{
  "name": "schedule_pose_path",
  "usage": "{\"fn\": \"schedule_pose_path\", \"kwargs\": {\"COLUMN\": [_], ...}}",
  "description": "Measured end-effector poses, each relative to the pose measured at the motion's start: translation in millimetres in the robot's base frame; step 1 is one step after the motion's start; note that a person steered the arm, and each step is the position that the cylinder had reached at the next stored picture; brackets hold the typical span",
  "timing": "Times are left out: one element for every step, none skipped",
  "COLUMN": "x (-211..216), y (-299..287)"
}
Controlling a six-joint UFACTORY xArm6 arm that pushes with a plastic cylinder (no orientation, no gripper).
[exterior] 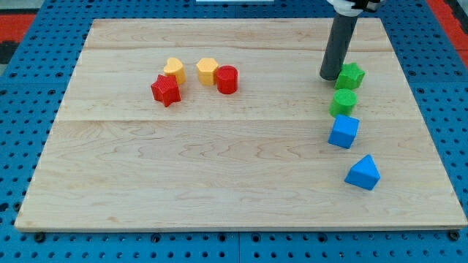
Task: Push blue cube slightly right
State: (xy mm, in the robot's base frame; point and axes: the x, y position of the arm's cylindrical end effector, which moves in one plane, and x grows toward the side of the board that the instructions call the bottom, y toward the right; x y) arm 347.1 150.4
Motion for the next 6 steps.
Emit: {"fn": "schedule_pose_path", "kwargs": {"x": [10,62,99,120,120,124], "y": [-63,-78,-55,-53,-16,-14]}}
